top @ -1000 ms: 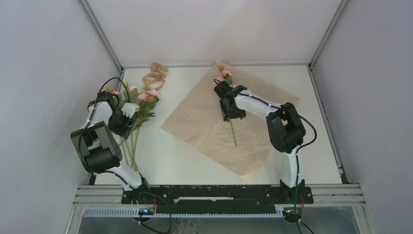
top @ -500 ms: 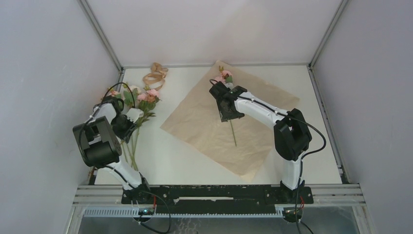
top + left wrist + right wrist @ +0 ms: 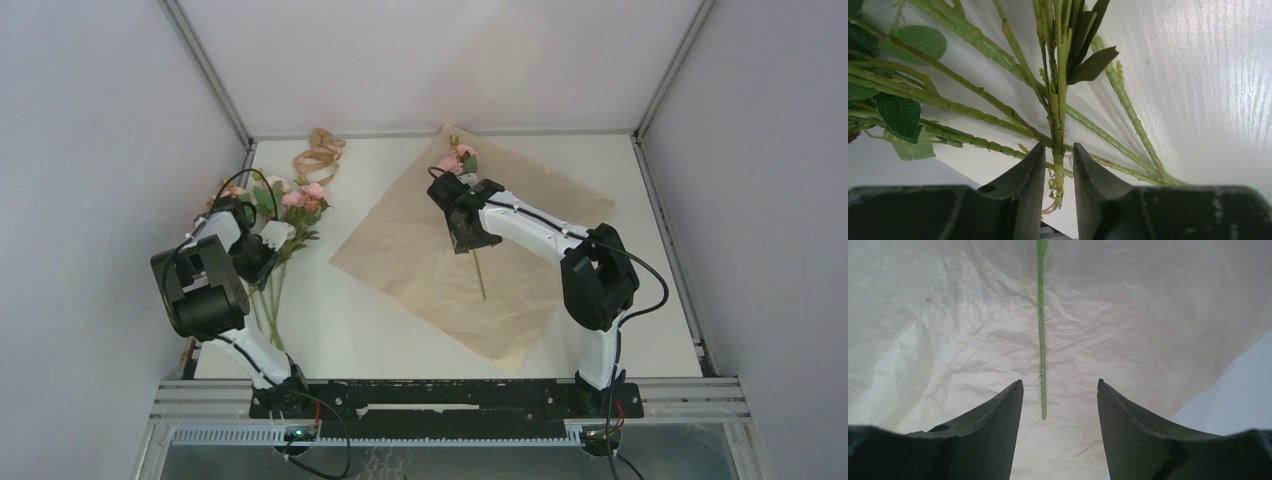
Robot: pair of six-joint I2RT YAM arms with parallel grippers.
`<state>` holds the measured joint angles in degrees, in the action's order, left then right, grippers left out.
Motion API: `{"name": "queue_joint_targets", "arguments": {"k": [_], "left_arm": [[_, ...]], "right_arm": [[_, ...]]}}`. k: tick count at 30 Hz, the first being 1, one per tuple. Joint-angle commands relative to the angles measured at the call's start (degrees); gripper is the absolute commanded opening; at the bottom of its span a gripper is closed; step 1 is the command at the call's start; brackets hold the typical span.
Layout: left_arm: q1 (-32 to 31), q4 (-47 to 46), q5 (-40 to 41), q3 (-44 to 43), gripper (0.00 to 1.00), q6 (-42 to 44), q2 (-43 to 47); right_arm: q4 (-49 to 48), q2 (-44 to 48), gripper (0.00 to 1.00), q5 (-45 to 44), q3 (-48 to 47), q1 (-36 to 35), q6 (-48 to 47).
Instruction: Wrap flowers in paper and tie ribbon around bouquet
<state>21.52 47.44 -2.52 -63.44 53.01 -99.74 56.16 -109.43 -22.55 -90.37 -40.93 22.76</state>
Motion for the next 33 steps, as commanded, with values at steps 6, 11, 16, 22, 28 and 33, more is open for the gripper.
{"name": "queue_joint_targets", "arguments": {"k": [6,11,16,22,28,33], "left_arm": [[-0.69,0.06,-0.46,-2.23,0.01,-2.89,-1.4],[0.41,-0.58,-3.92,-3.34,0.0,-8.13,5.24],[3.25,6.7,-17.69,-9.72,0.0,-12.45,12.53],[3.29,11.43,-30.42,-16.0,0.0,-16.66,19.88],[0.76,-7.45,-59.39,-14.87,0.0,-48.14,27.32],[-13.74,-27.61,-58.45,-10.53,0.0,-69.38,32.75]], "right_arm": [[-0.21,3.0,0.65,-2.18,1.52,-0.3,0.21],[0.11,4.13,0.65,-2.81,2.04,-0.36,0.41],[-0.61,6.23,0.65,-3.97,1.84,-2.0,-1.2],[-5.02,10.48,0.66,-4.58,1.8,-4.69,-2.06],[-31.8,18.41,0.81,14.94,7.57,-11.66,-7.42],[-53.28,17.94,0.9,26.78,8.89,-15.43,-5.48]]}}
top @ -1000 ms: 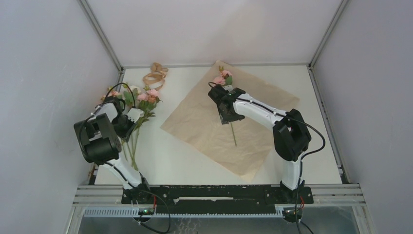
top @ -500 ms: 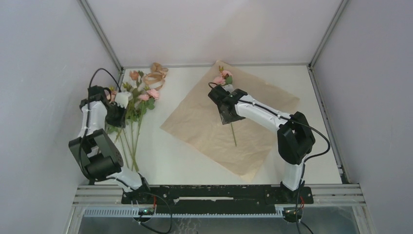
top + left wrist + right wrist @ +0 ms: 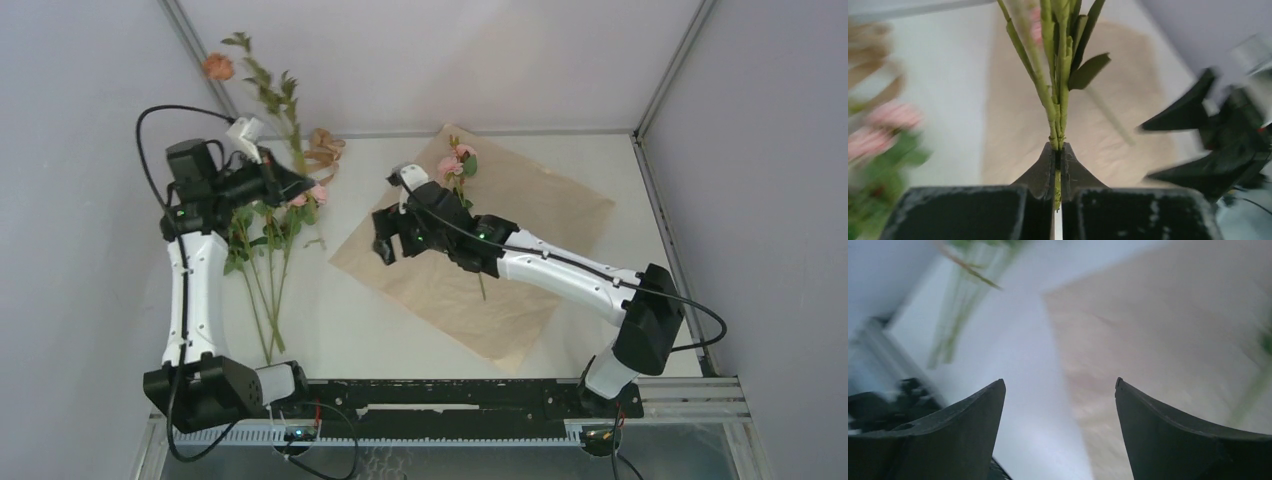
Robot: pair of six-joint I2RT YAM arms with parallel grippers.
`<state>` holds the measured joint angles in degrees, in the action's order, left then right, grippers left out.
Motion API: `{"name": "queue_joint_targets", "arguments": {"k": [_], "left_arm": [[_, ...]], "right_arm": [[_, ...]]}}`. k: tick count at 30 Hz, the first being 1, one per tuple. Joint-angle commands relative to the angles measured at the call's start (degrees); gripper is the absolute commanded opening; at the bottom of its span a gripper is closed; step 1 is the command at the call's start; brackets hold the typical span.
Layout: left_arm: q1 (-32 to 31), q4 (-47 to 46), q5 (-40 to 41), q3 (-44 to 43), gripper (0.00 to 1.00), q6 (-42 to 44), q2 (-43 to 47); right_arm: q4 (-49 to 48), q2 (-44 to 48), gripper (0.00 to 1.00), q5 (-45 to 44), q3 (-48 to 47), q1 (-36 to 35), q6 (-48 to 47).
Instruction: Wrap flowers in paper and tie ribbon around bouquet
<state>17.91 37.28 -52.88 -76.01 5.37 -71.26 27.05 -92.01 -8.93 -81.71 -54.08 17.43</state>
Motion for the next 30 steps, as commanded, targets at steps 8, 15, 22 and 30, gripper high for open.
{"name": "queue_joint_targets", "arguments": {"k": [8,15,22,30], "left_arm": [[-22.42,-22.78,-9.27,3.05,0.0,-33.16,4.0],[-22.6,-21.2,-8.37,4.09,0.08,-31.83,4.58],[-10.18,-2.59,9.66,4.99,1.0,-16.41,0.54],[-1.73,-1.83,41.59,12.15,1.0,5.86,-5.45]], "right_arm": [[-35.84,-3.18,0.82,12.0,-0.03,-1.81,4.59],[-30.92,-1.75,0.0,6.87,1.88,0.87,8.42],[-5.52,-1.91,0.0,3.94,2.35,8.89,5.93],[15.49,-10.67,0.0,-7.83,2.35,17.08,0.25]]}}
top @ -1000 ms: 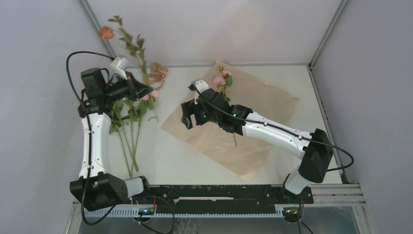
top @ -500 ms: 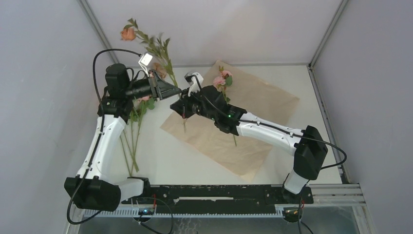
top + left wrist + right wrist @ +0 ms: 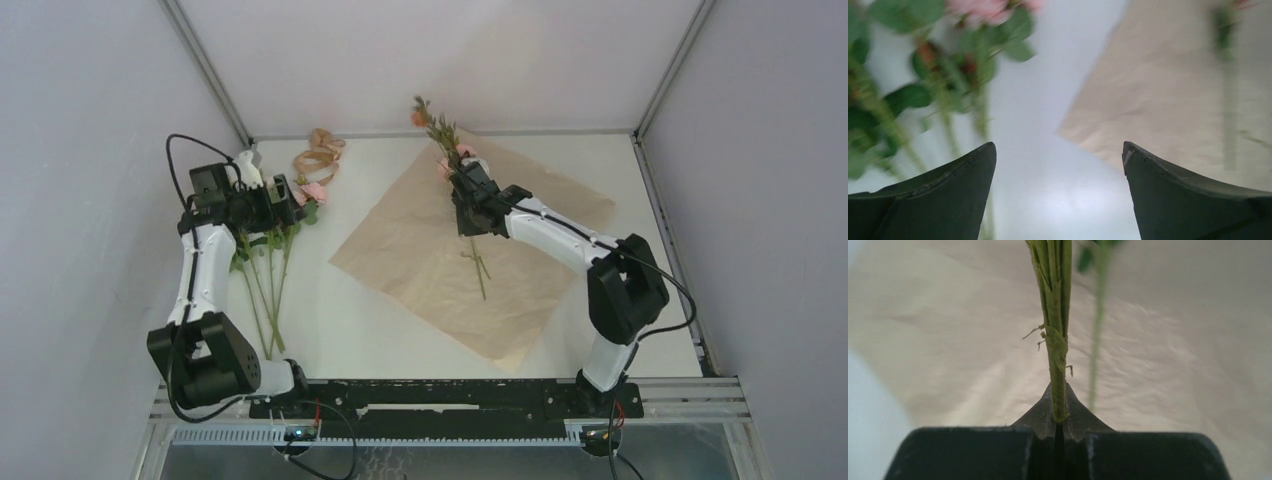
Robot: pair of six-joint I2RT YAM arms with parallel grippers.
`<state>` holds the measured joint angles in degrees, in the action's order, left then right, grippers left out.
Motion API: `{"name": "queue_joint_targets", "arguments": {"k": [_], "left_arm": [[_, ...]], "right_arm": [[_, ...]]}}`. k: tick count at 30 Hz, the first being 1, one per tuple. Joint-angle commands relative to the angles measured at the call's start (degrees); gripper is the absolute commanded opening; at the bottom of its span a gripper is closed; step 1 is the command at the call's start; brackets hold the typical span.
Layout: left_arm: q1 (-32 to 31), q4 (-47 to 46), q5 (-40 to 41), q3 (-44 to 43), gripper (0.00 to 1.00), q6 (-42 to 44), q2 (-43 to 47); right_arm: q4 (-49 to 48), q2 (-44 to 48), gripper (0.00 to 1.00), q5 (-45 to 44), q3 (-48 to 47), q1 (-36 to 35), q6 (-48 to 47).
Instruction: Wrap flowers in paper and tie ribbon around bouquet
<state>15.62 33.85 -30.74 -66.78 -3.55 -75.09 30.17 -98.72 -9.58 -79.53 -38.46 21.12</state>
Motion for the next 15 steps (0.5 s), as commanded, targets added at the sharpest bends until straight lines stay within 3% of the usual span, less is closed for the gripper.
{"name": "queue_joint_targets", "arguments": {"k": [1,4,7,12,15], "left_arm": [[0.95,0.75,22.09,4.01,1.0,16.75,-1.99],[2.06,-2.89,29.34,7.88,1.0,21.34,-2.78],[4.3,-2.86,30.52,9.01,1.0,23.33,-4.63],[9.72,-2.05,24.23,7.89,0.97,19.15,-9.9],[11.78,-3.64,20.97,7.17,0.87,14.65,-12.96]], "right_arm": [[12.78,-5.25,0.0,-7.7,0.16,2.27,-3.41],[12.2,-8.77,0.0,-7.01,-0.07,4.56,-2.46],[12.79,-11.07,0.03,-7.17,-1.61,5.54,-1.39],[15.33,-12.91,0.36,-8.77,-4.11,5.17,-1.68],[18.1,-12.97,0.51,-11.3,-5.7,4.49,-1.69]]}}
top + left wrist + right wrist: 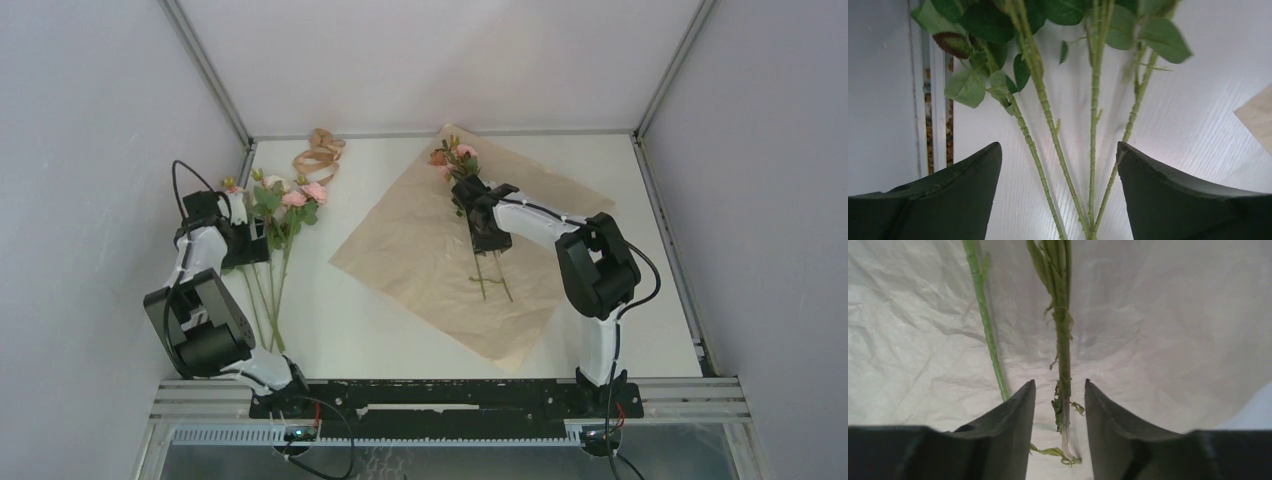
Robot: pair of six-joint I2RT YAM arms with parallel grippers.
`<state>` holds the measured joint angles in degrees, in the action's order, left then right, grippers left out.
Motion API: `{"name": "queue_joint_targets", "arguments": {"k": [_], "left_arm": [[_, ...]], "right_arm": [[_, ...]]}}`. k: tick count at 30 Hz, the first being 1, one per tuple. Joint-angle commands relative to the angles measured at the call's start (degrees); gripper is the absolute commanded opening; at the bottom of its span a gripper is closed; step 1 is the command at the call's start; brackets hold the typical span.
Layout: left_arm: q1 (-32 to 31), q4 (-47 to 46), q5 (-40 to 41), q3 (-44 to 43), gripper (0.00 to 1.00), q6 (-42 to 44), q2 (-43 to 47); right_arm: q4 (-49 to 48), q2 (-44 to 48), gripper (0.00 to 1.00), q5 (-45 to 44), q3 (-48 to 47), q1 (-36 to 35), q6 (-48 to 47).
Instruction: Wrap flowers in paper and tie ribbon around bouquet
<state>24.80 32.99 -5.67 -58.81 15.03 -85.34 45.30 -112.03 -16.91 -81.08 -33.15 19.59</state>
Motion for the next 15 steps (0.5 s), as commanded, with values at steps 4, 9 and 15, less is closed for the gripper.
{"name": "queue_joint_targets", "arguments": {"k": [4,9,15], "left_arm": [[2.76,-3.25,-4.78,-2.97,0.68,-5.11,-7.25],[3.4,-3.5,-4.08,-5.5,0.48,-6.54,-11.79],[3.41,-4.02,-4.3,-6.92,0.44,-7.51,-15.19]], "right_arm": [[4.64,2.53,0.56,-5.97,-4.63,-2.23,0.26],[5.24,5.4,0.56,-7.56,-3.73,-3.46,0.96],[6.4,7.27,0.56,-10.47,-3.06,-4.64,0.55]]}}
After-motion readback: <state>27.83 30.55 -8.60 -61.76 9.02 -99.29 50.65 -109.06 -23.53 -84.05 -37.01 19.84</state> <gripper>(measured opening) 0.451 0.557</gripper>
